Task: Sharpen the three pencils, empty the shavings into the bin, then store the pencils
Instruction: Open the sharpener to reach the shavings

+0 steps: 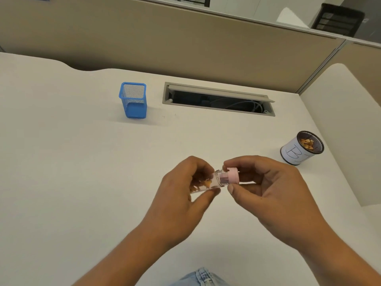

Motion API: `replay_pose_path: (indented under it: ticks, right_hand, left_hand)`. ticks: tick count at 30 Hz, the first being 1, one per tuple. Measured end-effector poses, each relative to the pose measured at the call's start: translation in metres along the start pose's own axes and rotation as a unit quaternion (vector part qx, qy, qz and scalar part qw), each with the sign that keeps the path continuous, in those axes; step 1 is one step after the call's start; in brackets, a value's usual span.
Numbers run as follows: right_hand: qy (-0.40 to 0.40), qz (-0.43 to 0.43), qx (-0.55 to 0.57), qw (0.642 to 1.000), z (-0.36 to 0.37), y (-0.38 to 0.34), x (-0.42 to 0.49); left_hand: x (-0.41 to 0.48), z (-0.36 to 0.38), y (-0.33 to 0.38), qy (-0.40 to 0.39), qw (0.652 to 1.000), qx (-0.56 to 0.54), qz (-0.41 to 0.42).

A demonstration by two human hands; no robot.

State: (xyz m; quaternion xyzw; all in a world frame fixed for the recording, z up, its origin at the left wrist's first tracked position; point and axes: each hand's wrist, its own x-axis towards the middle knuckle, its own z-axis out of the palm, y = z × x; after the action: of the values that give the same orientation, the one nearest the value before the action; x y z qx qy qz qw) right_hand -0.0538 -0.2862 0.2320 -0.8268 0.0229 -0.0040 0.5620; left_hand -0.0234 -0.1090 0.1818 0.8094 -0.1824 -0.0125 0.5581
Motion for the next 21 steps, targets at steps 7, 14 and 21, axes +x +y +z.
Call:
replay_pose_path:
  ticks: [7, 14, 21]
  right_hand:
    - [-0.007, -0.01, 0.012, 1.0, -0.014, 0.011, 0.001]
    - [-0.002, 0.008, 0.046, 0.999, -0.04, 0.031, 0.002]
    - [0.056, 0.056, 0.175, 0.982, -0.087, 0.079, 0.022]
  left_hand:
    - [0.003, 0.012, 0.005, 0.029, 0.999, -0.013, -0.012]
    - [0.013, 0.037, 0.011, 0.018, 1.0, 0.0, -0.012]
    - [0.04, 0.078, -0.004, -0.003, 0.998, 0.022, -0.06]
